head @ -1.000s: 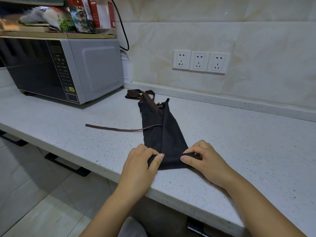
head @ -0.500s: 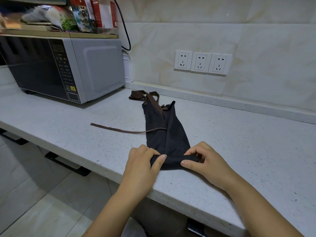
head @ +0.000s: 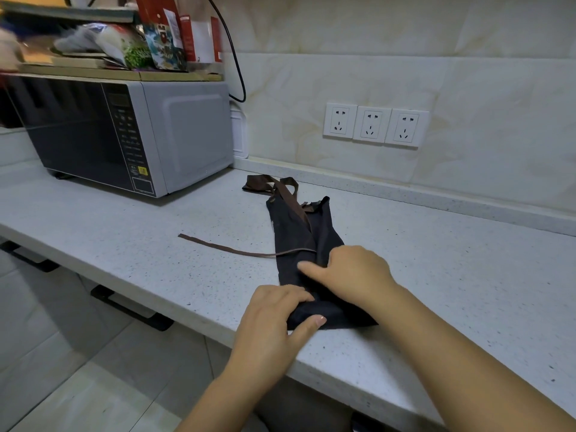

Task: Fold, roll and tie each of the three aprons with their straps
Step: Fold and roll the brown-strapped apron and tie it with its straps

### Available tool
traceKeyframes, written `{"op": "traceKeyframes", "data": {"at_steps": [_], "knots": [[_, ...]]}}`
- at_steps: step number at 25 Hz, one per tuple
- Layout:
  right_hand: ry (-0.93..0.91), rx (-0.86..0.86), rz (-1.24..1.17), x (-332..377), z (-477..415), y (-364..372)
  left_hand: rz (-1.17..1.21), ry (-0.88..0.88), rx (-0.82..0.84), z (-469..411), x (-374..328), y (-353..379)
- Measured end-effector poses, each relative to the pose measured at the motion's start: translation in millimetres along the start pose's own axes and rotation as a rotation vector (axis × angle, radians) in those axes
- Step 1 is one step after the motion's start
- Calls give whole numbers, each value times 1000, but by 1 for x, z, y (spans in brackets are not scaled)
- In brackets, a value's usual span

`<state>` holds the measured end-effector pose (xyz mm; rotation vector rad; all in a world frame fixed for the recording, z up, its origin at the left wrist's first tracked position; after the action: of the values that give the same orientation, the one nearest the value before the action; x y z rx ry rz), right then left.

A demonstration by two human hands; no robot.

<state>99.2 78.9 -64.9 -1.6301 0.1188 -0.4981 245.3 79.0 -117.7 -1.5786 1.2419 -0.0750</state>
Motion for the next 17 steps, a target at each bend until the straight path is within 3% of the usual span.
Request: {"op": "traceKeyframes", "data": {"at_steps": [2,7,14,17], "knots": [[-11,56,80,8,-8,15,20,-1,12,0,0,-1],[-60,40,-145,-1,-6,24,17,-16,30,-2,4,2],[-149,444,-380,-14,10,32,-38,14,212,-10,-8,5],[-161,470,-455,-18,20,32,-9,-23,285,-13,-2,7]]}}
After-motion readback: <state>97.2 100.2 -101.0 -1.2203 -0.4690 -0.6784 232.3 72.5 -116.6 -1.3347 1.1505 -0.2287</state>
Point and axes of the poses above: each hand's wrist, its own z-axis away from the middle knuckle, its own y-axis out of the palm, x = y × z, the point moved 8 cm from there along -z, towards the middle knuckle, and after that the axes turned 3 degrees about x, right-handed, at the moved point
